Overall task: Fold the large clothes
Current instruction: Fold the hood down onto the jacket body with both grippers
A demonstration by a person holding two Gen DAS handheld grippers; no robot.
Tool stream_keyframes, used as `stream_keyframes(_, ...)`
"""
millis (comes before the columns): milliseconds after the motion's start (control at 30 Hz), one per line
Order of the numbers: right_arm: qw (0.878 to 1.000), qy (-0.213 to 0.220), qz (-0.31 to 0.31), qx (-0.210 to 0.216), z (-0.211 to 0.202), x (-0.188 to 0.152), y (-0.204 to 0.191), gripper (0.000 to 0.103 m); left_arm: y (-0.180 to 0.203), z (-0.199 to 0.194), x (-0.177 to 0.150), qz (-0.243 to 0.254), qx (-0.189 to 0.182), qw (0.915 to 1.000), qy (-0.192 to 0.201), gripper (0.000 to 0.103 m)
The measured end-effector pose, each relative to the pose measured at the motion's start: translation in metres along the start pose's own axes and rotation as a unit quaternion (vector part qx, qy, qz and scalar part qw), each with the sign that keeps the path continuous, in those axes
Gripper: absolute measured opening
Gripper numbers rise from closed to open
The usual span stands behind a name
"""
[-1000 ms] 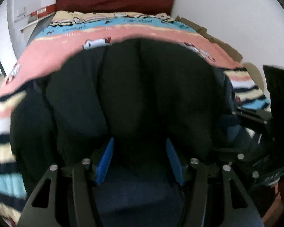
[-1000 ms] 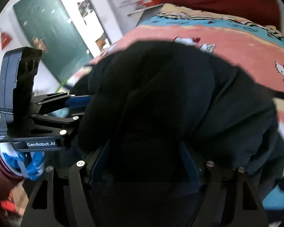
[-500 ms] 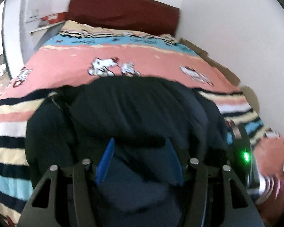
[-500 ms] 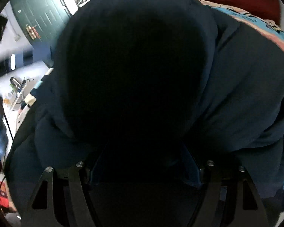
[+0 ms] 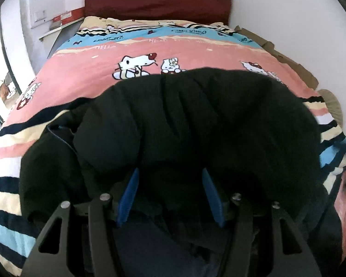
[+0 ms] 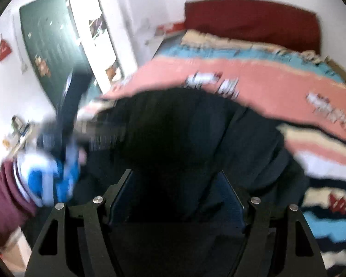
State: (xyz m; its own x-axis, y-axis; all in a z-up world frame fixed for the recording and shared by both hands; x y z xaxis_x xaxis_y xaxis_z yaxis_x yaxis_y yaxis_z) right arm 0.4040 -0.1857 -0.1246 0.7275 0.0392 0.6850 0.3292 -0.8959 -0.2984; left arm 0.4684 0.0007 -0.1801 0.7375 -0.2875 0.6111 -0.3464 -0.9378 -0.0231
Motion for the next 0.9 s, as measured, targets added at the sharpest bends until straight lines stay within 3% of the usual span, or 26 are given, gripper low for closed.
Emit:
stream_keyframes(100, 0.999, 0.019, 0.021, -0.025, 0.024, 0.036, 0.009, 0.073, 0.004, 0.006, -0.006, 0.012, 0.006, 0.9999, -0.003, 0.055)
stream_keyframes(167, 0.999, 0.007, 0.033, -0.037, 0.048, 0.04, 0.023, 0.073, 0.007, 0.01, -0.013, 0.027, 0.014, 0.9995, -0.004, 0.055)
stream_keyframes(267, 0.998, -0.032, 0.034, -0.039, 0.084, 0.01, 0.027, 0.073, 0.014, 0.008, -0.026, 0.052, 0.024, 0.9984, -0.003, 0.055)
stream_keyframes(400, 0.997, -0.065, 0.007, -0.034, 0.09, -0.018, 0.027, 0.075, 0.023, 0.01, -0.042, 0.08, 0.03, 0.9964, -0.007, 0.055)
stream_keyframes(500, 0.995, -0.084, -0.028, -0.052, 0.093, -0.035, 0.036, 0.075, 0.019, 0.027, -0.041, 0.073, 0.026, 0.997, -0.001, 0.055)
stream_keyframes(733, 0.994, -0.068, -0.005, -0.09, 0.147, -0.015, 0.065, 0.075, 0.005, 0.057, -0.026, 0.051, 0.052, 0.9973, -0.006, 0.055)
stream_keyframes(900, 0.989, -0.104, -0.006, -0.101, 0.138, -0.006, 0.06, 0.075, 0.01, 0.036, -0.022, 0.069, 0.055, 0.9956, -0.03, 0.055)
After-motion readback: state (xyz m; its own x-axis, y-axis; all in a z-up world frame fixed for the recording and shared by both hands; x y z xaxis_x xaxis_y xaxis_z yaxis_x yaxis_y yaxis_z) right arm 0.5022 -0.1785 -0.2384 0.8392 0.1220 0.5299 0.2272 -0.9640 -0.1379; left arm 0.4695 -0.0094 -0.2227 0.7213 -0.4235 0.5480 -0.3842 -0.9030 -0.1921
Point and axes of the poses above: each gripper's, at about its wrist camera, not at the fingertips, and z roughly the way its jaws point, y to its right, x to its top, the point moved 9 cm from there along z, roughly the way its jaws point, and after that the axes turned 11 degrees about z, right-handed, at the moved point
